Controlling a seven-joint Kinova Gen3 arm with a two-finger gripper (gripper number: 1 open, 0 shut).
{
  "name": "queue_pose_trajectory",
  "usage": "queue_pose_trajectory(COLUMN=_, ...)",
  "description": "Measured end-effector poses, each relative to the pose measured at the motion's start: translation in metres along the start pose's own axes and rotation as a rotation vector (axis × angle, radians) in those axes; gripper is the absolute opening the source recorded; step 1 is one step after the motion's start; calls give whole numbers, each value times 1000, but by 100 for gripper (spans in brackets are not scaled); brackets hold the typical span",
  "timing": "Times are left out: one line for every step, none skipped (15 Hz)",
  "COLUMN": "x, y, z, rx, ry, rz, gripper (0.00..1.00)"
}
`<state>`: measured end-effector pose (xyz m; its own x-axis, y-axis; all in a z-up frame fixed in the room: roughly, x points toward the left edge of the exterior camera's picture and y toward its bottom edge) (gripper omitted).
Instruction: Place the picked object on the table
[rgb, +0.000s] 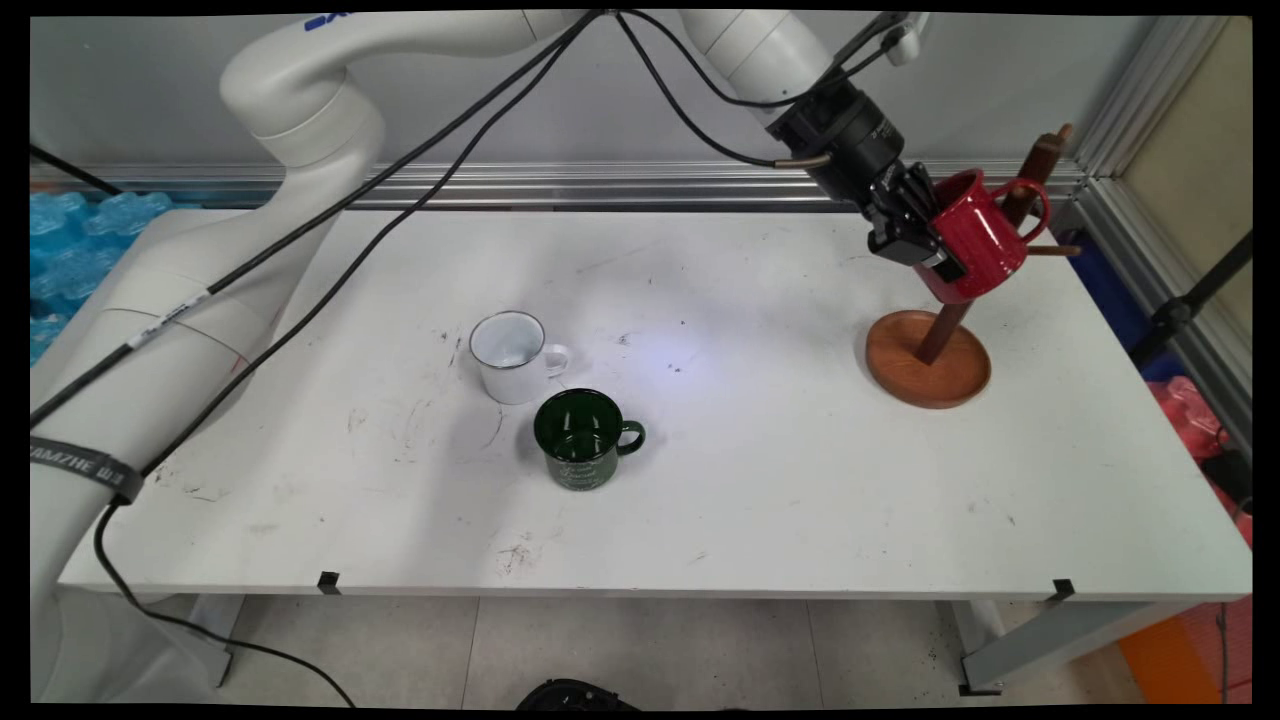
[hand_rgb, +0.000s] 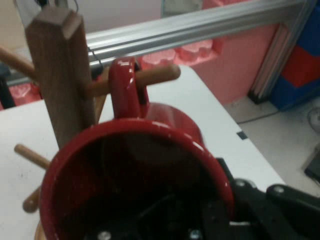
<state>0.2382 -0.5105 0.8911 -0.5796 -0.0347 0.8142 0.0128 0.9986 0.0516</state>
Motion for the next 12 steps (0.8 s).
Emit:
queue_pose_trajectory(x=0, y=0, z=1, rx=-4, ry=-1, rz=-3, gripper=0)
queue_pose_trajectory(x=0, y=0, z=1, rx=-8, ry=-1, rz=-6, gripper=0)
queue_pose_trajectory(x=0, y=1, z=1, rx=-11, ry=-1, rz=-9, gripper=0)
queue_pose_trajectory(x=1, y=2, z=1, rx=-14, ry=1, rz=-10, gripper=0)
queue_pose_trajectory(x=2, y=2, z=1, rx=-17, ry=3, rz=-11, gripper=0)
queue_pose_trajectory(x=4, y=3, z=1, rx=-21, ry=6, rz=-12, gripper=0)
queue_pose_trajectory(x=6, y=5, z=0, rx=-25, ry=10, rz=-13, gripper=0)
queue_pose_trajectory(x=8, y=6, z=0, rx=-28, ry=14, rz=-15, gripper=0)
queue_pose_trajectory(x=11, y=7, z=-2, rx=-33, ry=17, rz=-16, gripper=0)
queue_pose_trajectory(x=12, y=9, z=-3, rx=-36, ry=19, rz=-17, gripper=0)
queue_pose_trajectory(x=14, y=11, z=-4, rx=-39, ry=20, rz=-19, gripper=0)
queue_pose_trajectory(x=15, y=12, z=-6, rx=-42, ry=21, rz=-21, gripper=0)
